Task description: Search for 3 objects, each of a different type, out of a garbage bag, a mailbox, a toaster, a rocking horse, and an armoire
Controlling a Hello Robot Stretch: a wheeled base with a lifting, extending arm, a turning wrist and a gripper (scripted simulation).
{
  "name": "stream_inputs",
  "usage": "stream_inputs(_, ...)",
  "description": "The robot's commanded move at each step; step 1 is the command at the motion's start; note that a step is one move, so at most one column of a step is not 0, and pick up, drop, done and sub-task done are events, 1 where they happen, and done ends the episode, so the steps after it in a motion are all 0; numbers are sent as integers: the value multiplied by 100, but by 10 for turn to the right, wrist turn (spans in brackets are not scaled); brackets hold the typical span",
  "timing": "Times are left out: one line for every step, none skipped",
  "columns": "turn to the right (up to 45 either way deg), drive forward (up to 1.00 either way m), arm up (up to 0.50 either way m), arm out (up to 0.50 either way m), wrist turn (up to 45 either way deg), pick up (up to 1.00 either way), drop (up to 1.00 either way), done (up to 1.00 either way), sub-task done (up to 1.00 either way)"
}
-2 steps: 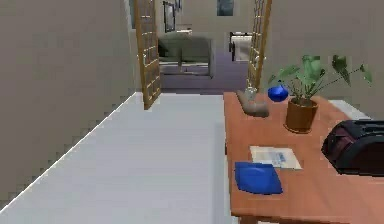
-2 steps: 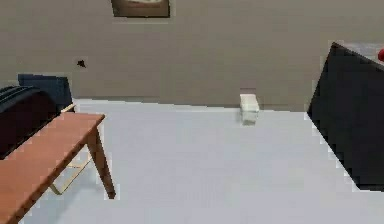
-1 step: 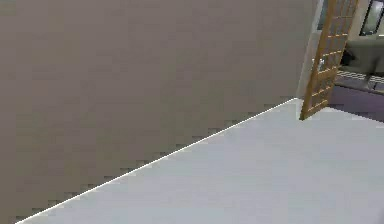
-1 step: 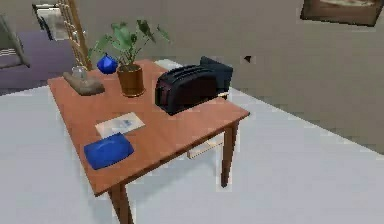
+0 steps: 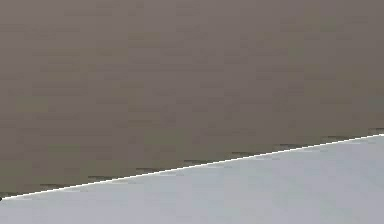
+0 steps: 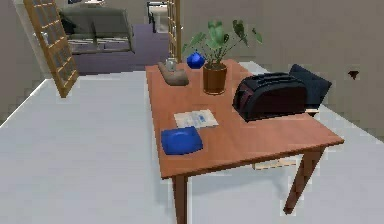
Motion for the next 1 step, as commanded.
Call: stream_inputs(0, 20, 0, 0, 0, 0, 0, 0, 0)
